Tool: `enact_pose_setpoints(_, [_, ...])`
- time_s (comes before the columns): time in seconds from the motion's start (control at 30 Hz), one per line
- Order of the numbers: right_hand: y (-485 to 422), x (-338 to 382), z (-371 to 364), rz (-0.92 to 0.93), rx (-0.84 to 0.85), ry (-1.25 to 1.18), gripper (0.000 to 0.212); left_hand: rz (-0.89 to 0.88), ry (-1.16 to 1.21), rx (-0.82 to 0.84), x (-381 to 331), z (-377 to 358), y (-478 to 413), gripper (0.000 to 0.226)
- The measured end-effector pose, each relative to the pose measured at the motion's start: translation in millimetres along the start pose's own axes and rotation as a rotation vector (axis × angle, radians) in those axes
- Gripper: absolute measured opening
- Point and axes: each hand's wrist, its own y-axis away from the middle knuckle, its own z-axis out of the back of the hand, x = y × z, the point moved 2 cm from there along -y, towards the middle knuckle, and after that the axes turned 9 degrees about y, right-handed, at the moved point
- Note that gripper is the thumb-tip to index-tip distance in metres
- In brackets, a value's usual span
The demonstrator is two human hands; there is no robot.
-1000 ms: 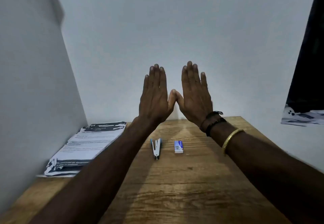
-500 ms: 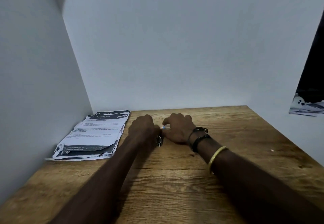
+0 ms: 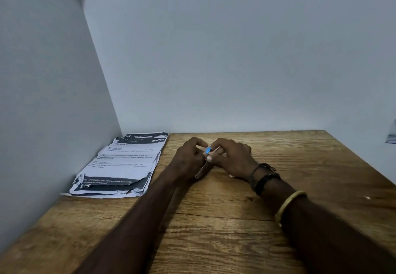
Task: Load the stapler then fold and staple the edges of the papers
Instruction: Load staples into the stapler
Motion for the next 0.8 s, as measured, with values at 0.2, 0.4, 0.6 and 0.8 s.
enact_pose_setpoints(0.2, [0.5, 0.5, 7.5, 0.056, -0.061, -0.237, 0.020, -0.060, 0.230, 0.008, -2.0, 4.2, -2.1, 0.031])
enact_pose_setpoints(0.4, [1.9, 8.9, 9.9, 0.106, -0.180, -0.448, 0.018, -0.067, 0.206, 0.018, 5.2, 4.6, -2.5, 0.022])
enact_pose_setpoints(0.6, [0.7, 12.6, 10.2, 0.128, -0.211, -0.510, 0.015, -0.096, 0.204, -0.088, 0.5, 8.5, 1.4, 0.006])
enact_pose_setpoints(0.8, [1.7, 15.2, 8.6, 0.113, -0.237, -0.582, 0.015, -0.129, 0.127, -0.160, -7.7, 7.8, 4.5, 0.026])
